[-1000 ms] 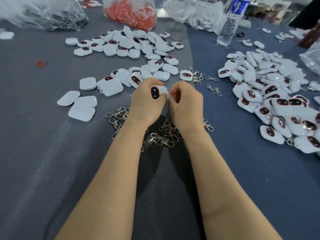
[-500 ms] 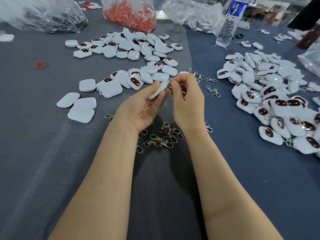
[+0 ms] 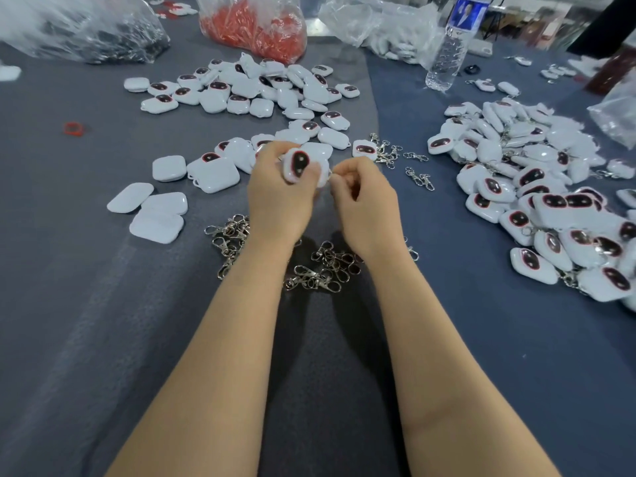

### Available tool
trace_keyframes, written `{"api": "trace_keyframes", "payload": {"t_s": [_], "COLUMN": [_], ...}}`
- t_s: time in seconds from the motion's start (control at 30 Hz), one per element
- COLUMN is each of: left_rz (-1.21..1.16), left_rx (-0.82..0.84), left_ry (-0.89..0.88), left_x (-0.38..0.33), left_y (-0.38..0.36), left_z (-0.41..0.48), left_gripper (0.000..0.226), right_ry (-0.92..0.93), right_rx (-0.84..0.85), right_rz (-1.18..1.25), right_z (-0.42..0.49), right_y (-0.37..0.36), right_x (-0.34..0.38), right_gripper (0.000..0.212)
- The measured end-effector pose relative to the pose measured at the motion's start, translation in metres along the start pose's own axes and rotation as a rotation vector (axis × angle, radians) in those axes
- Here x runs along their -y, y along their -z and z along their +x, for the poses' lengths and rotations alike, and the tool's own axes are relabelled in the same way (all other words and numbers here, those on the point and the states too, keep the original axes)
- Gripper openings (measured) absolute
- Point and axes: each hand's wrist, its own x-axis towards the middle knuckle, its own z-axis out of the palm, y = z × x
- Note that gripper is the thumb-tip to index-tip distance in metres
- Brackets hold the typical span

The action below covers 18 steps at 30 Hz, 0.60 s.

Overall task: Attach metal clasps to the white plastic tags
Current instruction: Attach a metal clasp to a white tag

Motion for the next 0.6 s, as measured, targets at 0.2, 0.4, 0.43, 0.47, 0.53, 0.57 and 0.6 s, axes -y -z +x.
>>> {"api": "trace_keyframes", "payload": {"t_s": [0.2, 0.4, 0.43, 0.47, 0.53, 0.57, 0.6], "left_rz": [-0.870, -0.859, -0.762, -0.571, 0.005, 0.241, 0.389], "left_rx": [0.093, 0.148, 0.089, 0.027, -0.061, -0.052, -0.019], "left_ry": [0.696, 0.721, 0.620, 0.466, 0.013, -0.208, -0.363], "left_x": [-0.004, -0.005, -0.006, -0.006, -0.005, -0.004, -0.003], "left_y": [0.004, 0.004, 0.003, 0.002, 0.002, 0.002, 0.002], "left_z": [0.004, 0.002, 0.003, 0.003, 0.001, -0.003, -0.006], "left_gripper": [0.011, 0.009, 0.006, 0.007, 0.016, 0.020, 0.024], "right_ry": [0.048, 0.179, 0.182, 0.178, 0.158, 0.138, 0.112], "right_rx": [-0.084, -0.144, -0.127, -0.106, -0.060, -0.036, -0.013], "right_rz": [0.154, -0.035, -0.074, -0.110, -0.175, -0.202, -0.216], "right_z": [0.000, -0.003, -0.003, -0.003, -0.001, 0.000, 0.001], "right_y": [0.000, -0.002, -0.003, -0.004, -0.005, -0.004, -0.003], "right_x": [0.004, 0.007, 0.007, 0.007, 0.005, 0.004, 0.002], "right_gripper": [0.009, 0.009, 0.009, 0.009, 0.011, 0.012, 0.012]}}
